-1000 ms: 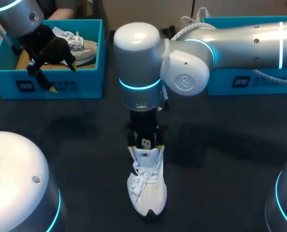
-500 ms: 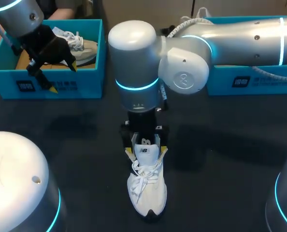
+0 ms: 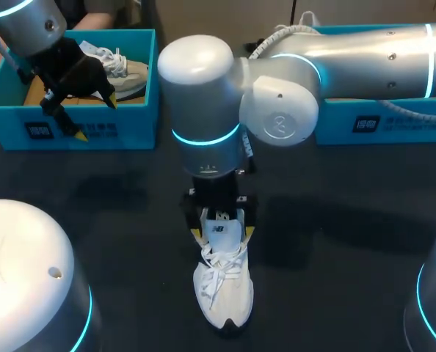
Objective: Take the shoe out of the shoebox, open the shoe tongue, remove and reinsert the insole, then place the shoe into the shoebox
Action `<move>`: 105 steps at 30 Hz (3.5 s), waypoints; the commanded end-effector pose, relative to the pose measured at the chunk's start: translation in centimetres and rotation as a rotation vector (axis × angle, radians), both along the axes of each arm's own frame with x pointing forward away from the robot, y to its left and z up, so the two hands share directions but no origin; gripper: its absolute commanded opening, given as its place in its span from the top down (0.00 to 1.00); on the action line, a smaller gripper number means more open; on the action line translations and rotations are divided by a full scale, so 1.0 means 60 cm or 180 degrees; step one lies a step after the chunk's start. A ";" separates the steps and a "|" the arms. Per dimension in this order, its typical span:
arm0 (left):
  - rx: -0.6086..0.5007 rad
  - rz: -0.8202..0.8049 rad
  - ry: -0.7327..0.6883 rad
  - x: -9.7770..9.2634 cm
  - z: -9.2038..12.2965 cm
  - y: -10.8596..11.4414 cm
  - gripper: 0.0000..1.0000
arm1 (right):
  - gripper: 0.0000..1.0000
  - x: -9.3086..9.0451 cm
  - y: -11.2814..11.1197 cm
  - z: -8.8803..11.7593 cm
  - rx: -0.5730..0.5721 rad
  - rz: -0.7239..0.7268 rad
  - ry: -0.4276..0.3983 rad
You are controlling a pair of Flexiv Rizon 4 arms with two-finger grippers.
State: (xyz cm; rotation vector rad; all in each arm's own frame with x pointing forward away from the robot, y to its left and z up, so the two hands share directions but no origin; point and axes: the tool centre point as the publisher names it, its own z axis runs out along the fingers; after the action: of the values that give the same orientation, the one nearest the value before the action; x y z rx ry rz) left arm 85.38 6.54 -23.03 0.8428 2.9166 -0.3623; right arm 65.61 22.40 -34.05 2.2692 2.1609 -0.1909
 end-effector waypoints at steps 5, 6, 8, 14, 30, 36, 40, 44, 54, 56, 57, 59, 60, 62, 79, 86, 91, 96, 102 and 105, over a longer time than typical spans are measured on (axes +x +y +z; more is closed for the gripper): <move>0.0005 -0.0001 -0.0007 -0.002 0.000 0.001 0.00 | 0.00 -0.027 0.003 0.010 -0.0011 -0.0092 -0.0048; 0.0005 -0.0001 -0.0007 -0.002 0.000 0.001 0.00 | 0.00 -0.032 0.003 0.012 -0.0012 -0.0114 -0.0057; 0.0005 -0.0001 -0.0007 -0.002 0.000 0.001 0.00 | 0.00 -0.043 0.002 0.016 -0.0003 -0.0138 -0.0075; 0.0005 -0.0001 -0.0007 -0.002 0.000 0.001 0.00 | 0.00 -0.083 -0.005 0.027 0.0053 -0.0261 -0.0082; 0.0005 -0.0001 -0.0007 -0.002 0.000 0.001 0.00 | 0.56 -0.161 0.007 0.063 0.0180 -0.0305 -0.0049; 0.0005 -0.0001 -0.0007 -0.002 0.000 0.001 0.00 | 0.73 -0.148 0.007 0.067 0.0120 -0.0224 -0.0017; 0.0005 -0.0001 -0.0007 -0.002 0.000 0.001 0.00 | 0.75 -0.148 0.008 0.070 0.0135 -0.0166 -0.0052; 0.0005 -0.0001 -0.0007 -0.002 0.000 0.001 0.00 | 0.73 -0.146 0.007 0.069 0.0152 -0.0096 -0.0070; 0.0005 -0.0001 -0.0007 -0.002 0.000 0.001 0.00 | 0.73 -0.091 -0.013 0.055 0.0231 0.0204 -0.0158; 0.0005 -0.0001 -0.0007 -0.002 0.000 0.001 0.00 | 0.73 -0.075 -0.017 0.050 0.0250 0.0290 -0.0182; 0.0005 -0.0001 -0.0007 -0.002 0.000 0.001 0.00 | 0.73 -0.070 -0.019 0.047 0.0264 0.0327 -0.0197; 0.0005 -0.0001 -0.0007 -0.002 0.000 0.001 0.00 | 0.72 -0.052 -0.025 0.037 0.0312 0.0425 -0.0217; 0.0005 -0.0001 -0.0007 -0.002 0.000 0.001 0.00 | 0.72 -0.048 -0.025 0.035 0.0337 0.0483 -0.0249; 0.0005 -0.0001 -0.0007 -0.002 0.000 0.001 0.00 | 0.73 -0.032 -0.031 0.020 0.0396 0.0527 -0.0245; 0.0005 -0.0001 -0.0007 -0.002 0.000 0.001 0.00 | 0.73 0.010 -0.016 0.027 0.0376 0.0937 -0.0316; 0.0005 -0.0001 -0.0007 -0.002 0.000 0.001 0.00 | 0.72 0.040 -0.021 -0.005 0.0556 0.1110 -0.0258; 0.0005 -0.0001 -0.0007 -0.002 0.000 0.001 0.00 | 0.72 0.028 -0.019 0.031 0.0486 0.1208 -0.0305; 0.0005 -0.0001 -0.0007 -0.002 0.000 0.001 0.00 | 0.62 0.024 -0.023 0.070 0.0579 0.1968 -0.0267; 0.0005 -0.0001 -0.0007 -0.002 0.000 0.001 0.00 | 0.00 0.040 -0.037 0.098 0.0601 0.2990 -0.0087; 0.0005 -0.0001 -0.0007 -0.002 0.000 0.001 0.00 | 0.00 0.049 -0.044 0.108 0.0940 0.4144 -0.0077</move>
State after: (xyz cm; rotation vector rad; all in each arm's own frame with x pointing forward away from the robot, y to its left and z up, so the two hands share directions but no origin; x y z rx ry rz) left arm 85.38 6.54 -23.02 0.8428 2.9166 -0.3622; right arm 68.00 20.62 -28.28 1.2853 2.9082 0.0754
